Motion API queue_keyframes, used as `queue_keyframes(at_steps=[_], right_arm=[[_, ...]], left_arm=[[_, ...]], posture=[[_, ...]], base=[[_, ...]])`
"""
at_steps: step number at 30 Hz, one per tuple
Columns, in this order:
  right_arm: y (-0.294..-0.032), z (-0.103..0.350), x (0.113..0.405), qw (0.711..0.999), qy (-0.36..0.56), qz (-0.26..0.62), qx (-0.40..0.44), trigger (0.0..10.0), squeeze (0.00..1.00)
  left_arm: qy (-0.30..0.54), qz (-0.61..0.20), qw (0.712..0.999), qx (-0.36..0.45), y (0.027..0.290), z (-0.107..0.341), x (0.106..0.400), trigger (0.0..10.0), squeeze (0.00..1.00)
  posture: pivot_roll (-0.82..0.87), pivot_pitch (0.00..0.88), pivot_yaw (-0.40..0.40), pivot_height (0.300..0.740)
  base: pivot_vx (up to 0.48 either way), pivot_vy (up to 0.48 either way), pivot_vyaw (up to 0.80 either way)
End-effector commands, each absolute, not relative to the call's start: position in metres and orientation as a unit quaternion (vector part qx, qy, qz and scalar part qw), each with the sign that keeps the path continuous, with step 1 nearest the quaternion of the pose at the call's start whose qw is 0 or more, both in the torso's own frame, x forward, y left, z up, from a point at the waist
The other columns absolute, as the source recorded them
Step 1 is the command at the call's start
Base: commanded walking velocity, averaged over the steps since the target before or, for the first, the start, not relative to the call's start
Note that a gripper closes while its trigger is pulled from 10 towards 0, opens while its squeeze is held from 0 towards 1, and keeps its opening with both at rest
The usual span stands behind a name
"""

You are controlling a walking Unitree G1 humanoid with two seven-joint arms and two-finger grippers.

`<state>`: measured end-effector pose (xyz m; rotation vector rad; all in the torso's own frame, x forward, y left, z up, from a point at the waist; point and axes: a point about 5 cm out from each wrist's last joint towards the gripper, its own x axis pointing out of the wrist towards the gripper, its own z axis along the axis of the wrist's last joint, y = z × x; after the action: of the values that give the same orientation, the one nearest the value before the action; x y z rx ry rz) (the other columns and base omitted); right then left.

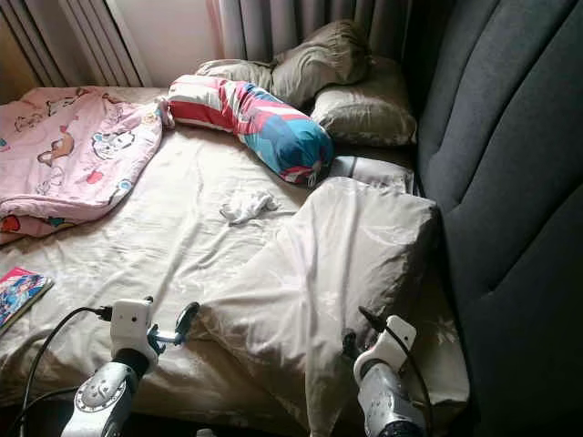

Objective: Clean up the room

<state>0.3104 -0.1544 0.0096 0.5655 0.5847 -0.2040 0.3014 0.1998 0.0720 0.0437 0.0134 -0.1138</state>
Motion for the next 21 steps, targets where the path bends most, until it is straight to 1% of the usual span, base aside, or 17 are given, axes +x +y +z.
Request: queue_keyframes(at_steps=[1,8,9,13,21], right_arm=[[-0.146,0.001,0.304,0.902,0.307,-0.086,0.293,10.0,0.0],[-0.136,-0.004,0.301,0.898,0.321,-0.057,0.295,10.0,0.0],[-0.136,-0.004,0.301,0.898,0.321,-0.057,0.295,10.0,0.0],[-0.142,-0.01,0.296,0.902,0.339,-0.085,0.252,10.0,0.0],[-0.141,-0.016,0.291,0.9,0.351,-0.08,0.246,10.0,0.0]], left_arm=[[0.02,-0.059,0.998,0.028,0.201,0.068,0.299,10.0,0.0],[0.019,-0.059,0.998,0.028,0.201,0.068,0.298,10.0,0.0],[0.019,-0.059,0.998,0.028,0.201,0.068,0.298,10.0,0.0],[0.02,-0.06,0.998,0.029,0.201,0.068,0.298,10.0,0.0],[0.023,-0.062,0.997,0.031,0.201,0.066,0.294,10.0,0.0]], posture=[[-0.01,0.2,0.052,0.653],[-0.01,0.201,0.052,0.653],[-0.01,0.201,0.052,0.653],[0.0,0.204,0.055,0.653],[0.02,0.217,0.059,0.653]], base=[[0.0,0.0,0.0],[0.0,0.0,0.0],[0.0,0.0,0.0],[0.0,0.0,0.0],[0.0,0.0,0.0]])
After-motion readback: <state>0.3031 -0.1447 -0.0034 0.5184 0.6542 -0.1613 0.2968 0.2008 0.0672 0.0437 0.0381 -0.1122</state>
